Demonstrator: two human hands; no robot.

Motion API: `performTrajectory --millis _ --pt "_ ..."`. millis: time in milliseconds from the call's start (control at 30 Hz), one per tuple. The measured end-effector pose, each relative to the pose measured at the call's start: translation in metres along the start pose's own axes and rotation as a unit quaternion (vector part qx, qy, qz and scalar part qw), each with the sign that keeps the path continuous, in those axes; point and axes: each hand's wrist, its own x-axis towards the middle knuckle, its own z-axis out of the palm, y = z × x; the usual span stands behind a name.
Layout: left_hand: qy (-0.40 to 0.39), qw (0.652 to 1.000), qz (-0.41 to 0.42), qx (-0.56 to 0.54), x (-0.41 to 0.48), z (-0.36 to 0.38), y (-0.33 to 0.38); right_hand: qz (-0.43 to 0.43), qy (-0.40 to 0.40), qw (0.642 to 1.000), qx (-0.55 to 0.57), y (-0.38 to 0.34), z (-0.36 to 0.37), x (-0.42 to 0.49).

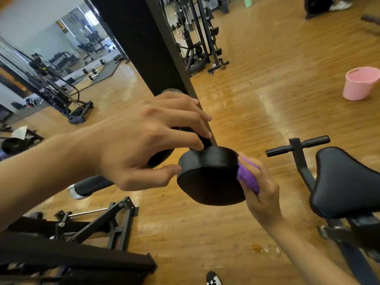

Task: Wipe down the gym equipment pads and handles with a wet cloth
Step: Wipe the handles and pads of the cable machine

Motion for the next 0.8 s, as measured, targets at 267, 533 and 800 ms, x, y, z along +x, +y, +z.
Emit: performTrajectory --millis 267,533,800 --pt "0.004 1.0 -0.006 -0.006 -0.003 0.001 0.004 0.039 0.074 0.995 0.048 -0.034 0.024 0.02" --pt "0.01 0.999 -0.039 -0.003 -0.008 0.002 0.008 0.263 0.12 0.929 0.232 -0.039 0.03 0.013" --pt "0.009 0.997 -0.071 -0.019 -0.008 0.001 0.013 0.425 0.149 0.839 0.305 -0.011 0.043 -0.035"
